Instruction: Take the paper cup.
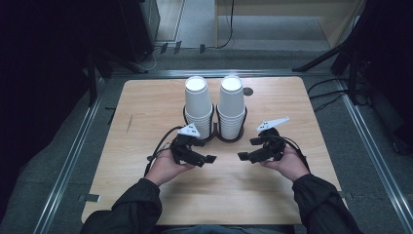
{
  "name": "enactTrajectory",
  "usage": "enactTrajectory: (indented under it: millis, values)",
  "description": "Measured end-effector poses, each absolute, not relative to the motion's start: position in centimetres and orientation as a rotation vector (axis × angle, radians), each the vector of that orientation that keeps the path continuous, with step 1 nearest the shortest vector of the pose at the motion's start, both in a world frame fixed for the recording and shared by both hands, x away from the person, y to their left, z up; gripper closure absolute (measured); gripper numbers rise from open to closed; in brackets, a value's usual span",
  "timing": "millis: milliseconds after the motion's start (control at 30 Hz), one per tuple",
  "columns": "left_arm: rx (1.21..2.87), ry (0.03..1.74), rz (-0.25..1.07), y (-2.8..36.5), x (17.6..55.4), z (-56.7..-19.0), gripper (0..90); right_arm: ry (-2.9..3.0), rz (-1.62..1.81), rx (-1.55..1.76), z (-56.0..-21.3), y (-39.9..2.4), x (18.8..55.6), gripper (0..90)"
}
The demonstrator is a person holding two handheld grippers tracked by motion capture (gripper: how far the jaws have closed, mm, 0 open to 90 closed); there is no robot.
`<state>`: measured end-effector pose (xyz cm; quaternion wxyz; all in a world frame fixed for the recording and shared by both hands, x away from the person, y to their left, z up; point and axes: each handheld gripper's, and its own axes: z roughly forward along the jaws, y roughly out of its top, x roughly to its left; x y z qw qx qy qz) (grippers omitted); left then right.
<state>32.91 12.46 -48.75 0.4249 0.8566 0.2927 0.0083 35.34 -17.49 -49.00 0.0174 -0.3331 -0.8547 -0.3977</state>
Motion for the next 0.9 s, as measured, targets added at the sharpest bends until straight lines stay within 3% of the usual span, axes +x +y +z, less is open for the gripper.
enactTrajectory:
  millis: [267, 367, 900]
  values:
    - [2.151, 0.759, -0.014, 12.52, 33.16, -48.44, 42.4, -2.645, -1.224, -1.050, -48.63, -17.54, 35.49, 26.1]
    - [2.150, 0.778, -0.031, 12.47, 33.26, -48.49, 42.4, -2.663, -1.261, -1.020, -48.35, -17.57, 35.30, 31.8]
    - [2.169, 0.817, -0.062, 13.02, 33.46, -48.43, 49.8, -2.699, -1.233, -1.016, -48.30, -17.93, 35.15, 38.1]
